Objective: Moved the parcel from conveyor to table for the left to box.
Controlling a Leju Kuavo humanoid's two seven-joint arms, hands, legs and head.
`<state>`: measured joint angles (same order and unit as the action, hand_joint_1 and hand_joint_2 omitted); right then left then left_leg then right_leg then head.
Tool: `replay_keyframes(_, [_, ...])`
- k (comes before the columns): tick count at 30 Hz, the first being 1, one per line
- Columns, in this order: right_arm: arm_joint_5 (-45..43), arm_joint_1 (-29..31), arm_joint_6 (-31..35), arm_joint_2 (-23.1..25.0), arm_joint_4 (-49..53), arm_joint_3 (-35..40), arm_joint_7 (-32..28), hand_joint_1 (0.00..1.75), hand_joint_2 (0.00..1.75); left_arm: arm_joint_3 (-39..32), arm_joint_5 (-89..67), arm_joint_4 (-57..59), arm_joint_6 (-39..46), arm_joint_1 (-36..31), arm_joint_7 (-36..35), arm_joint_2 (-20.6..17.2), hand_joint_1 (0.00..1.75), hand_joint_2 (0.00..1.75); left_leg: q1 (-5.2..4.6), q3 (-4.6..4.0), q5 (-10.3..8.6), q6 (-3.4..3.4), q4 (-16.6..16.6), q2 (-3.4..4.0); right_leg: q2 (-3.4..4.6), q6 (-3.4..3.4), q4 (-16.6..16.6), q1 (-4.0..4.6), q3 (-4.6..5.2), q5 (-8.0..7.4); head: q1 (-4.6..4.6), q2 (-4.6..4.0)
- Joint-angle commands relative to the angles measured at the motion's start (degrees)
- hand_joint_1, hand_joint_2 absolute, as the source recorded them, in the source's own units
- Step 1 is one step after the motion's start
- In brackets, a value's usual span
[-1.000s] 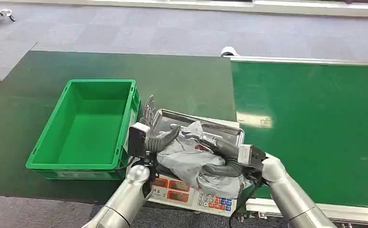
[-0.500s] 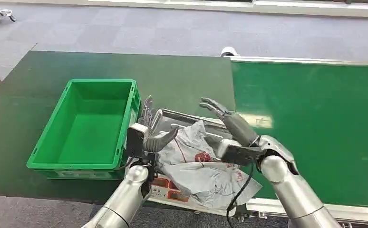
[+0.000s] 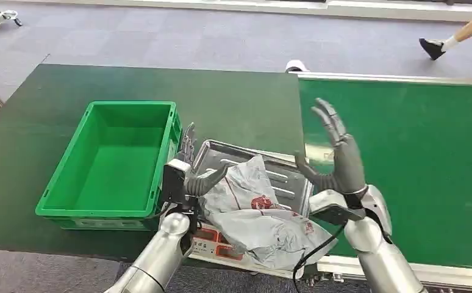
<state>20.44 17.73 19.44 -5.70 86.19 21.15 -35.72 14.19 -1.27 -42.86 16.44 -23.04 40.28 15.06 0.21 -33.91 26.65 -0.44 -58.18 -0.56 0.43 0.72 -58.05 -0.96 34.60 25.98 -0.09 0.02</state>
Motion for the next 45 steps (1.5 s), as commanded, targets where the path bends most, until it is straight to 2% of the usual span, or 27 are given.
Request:
replay_keyframes(1, [-9.5, -7.1, 7.4, 5.9, 4.3, -22.0, -1.7, 0.00, 1.75, 0.4, 0.3, 1.8, 1.1, -1.3, -0.3, -0.1, 0.00, 1.75, 0.03, 0.04, -0.04, -0.01, 0.1, -0.20, -0.27, -0.04, 0.1, 0.04, -0.14, 0.02, 0.02, 0.00])
replay_keyframes(6, [-8.1, -7.6, 10.4, 6.4, -5.6, -26.7, -0.9, 0.00, 1.75, 0.1, 0.5, 1.1, 1.4, -0.7, -0.3, -0.5, 0.00, 1.75, 0.07, 0.20, -0.04, -0.01, 0.2, -0.01, -0.14, -0.07, 0.2, 0.09, -0.28, -0.05, 0.02, 0.00])
replay_keyframes(7, [-8.6, -7.8, 10.5, 6.4, -7.4, -27.5, -2.7, 0.00, 1.75, 0.1, 0.5, 1.0, 1.3, -0.6, -0.3, -0.5, 0.00, 1.75, 0.04, 0.19, -0.03, 0.02, 0.2, -0.06, -0.17, -0.06, 0.2, 0.06, -0.27, -0.03, 0.02, 0.00])
replay_keyframes(12, [-8.3, -8.2, 10.1, 6.7, -10.4, -28.8, -2.1, 0.00, 1.75, 0.0, 0.5, 0.8, 1.3, -0.5, -0.3, -0.7, 0.00, 1.75, 0.04, 0.26, 0.00, 0.02, 0.2, 0.06, -0.07, -0.08, 0.3, 0.07, -0.32, -0.04, 0.02, 0.00])
replay_keyframes(13, [-7.5, -8.6, 11.4, 6.9, -13.2, -30.1, -1.8, 0.00, 1.75, 0.0, 0.5, 0.6, 1.3, -0.4, -0.3, -0.8, 0.00, 1.75, 0.05, 0.19, 0.01, 0.03, 0.2, 0.05, -0.09, -0.06, 0.2, 0.07, -0.26, -0.03, 0.02, 0.00])
replay_keyframes(14, [-10.2, -8.6, 9.2, 6.9, -16.3, -31.6, -1.6, 0.00, 1.75, 0.0, 0.5, 0.4, 1.3, -0.3, -0.3, -0.9, 0.00, 1.75, 0.04, 0.16, 0.03, 0.03, 0.1, 0.02, -0.09, -0.05, 0.1, 0.06, -0.22, -0.01, 0.00, 0.00])
replay_keyframes(15, [-11.5, -7.5, 8.5, 7.1, -22.0, -33.8, -3.9, 0.00, 1.75, -0.2, 0.5, 0.3, 1.3, -0.3, -0.3, -0.9, 0.00, 1.75, 0.10, 0.30, 0.01, 0.02, 0.2, 0.03, -0.10, -0.07, 0.3, 0.13, -0.38, -0.04, 0.02, 0.00])
replay_keyframes(17, [-9.6, -7.1, 9.3, 6.5, -26.2, -33.8, -4.3, 0.00, 1.75, -0.7, 0.6, -0.1, 1.6, -0.2, -0.3, -0.8, 0.00, 1.75, 0.08, 0.26, -0.01, 0.03, 0.2, -0.05, -0.17, -0.06, 0.3, 0.11, -0.36, -0.03, 0.02, 0.00])
replay_keyframes(38, [-10.7, -8.2, 10.1, 7.0, -27.6, -34.8, -4.3, 0.00, 1.75, -0.7, 0.6, -0.4, 1.7, 0.0, -0.3, -0.7, 0.00, 1.75, 0.02, 0.08, 0.03, 0.03, 0.1, 0.02, -0.06, -0.02, 0.1, 0.03, -0.14, 0.02, 0.02, 0.00])
replay_keyframes(40, [-10.7, -9.6, 10.9, 6.9, -25.2, -33.6, -4.3, 0.00, 1.75, -1.0, 1.2, -3.3, 1.4, 0.9, -0.3, -0.9, 0.00, 1.75, 0.02, 0.17, 0.01, 0.02, 0.2, 0.00, -0.11, -0.04, 0.2, 0.04, -0.25, 0.02, 0.02, 0.00])
replay_keyframes(45, [-10.2, -9.6, 11.6, 6.6, -27.3, -32.4, -4.3, 0.00, 1.75, -0.4, 0.9, -14.2, -2.0, 4.0, -0.3, -2.2, 0.00, 1.75, 0.05, 0.24, 0.06, 0.01, 0.2, 0.14, 0.02, -0.07, 0.2, 0.08, -0.28, 0.01, 0.02, 0.00])
